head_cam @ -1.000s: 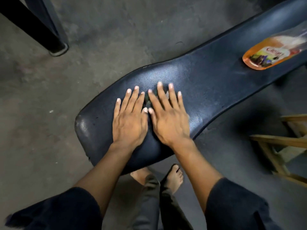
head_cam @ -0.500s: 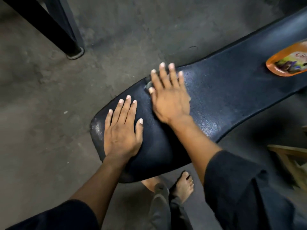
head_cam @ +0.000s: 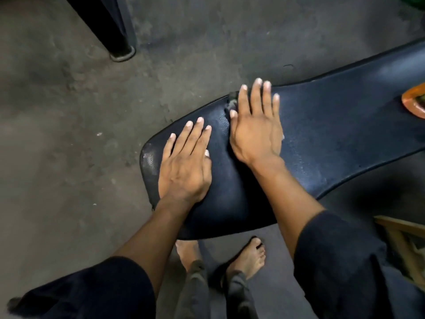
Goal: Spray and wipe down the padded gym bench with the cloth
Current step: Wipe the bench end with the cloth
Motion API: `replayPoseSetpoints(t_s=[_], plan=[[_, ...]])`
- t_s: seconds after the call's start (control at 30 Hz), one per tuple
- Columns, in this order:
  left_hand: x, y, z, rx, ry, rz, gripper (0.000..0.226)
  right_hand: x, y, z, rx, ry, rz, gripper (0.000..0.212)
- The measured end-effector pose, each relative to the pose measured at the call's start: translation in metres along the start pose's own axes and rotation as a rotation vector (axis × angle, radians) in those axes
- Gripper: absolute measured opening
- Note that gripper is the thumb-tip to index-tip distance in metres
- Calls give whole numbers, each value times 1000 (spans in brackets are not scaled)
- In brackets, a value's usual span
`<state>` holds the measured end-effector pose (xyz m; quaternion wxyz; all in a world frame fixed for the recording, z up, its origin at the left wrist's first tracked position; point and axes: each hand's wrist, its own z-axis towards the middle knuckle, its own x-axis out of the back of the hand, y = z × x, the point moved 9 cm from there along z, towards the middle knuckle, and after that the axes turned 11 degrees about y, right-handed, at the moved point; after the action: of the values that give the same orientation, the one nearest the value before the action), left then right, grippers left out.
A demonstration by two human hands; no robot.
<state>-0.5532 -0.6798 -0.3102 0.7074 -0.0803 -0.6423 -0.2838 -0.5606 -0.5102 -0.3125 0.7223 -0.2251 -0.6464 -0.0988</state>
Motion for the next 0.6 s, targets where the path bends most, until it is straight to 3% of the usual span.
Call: replayPoseSetpoints(t_s=[0.1,0.3,0.47,0.6], plan=[[4,-4,0,51,37,-101,57,-6,-27,-12,107,2,28,66],[17,-24,1,251,113,-294,47,10,-25,-133,287,-38,32,66],[20,-27,-18,266,50,-235,49,17,30,-100,56,-46,-52,65],[18,-38,-28,283,77,-236,57,10,1,-41,-6,7,-7,65]])
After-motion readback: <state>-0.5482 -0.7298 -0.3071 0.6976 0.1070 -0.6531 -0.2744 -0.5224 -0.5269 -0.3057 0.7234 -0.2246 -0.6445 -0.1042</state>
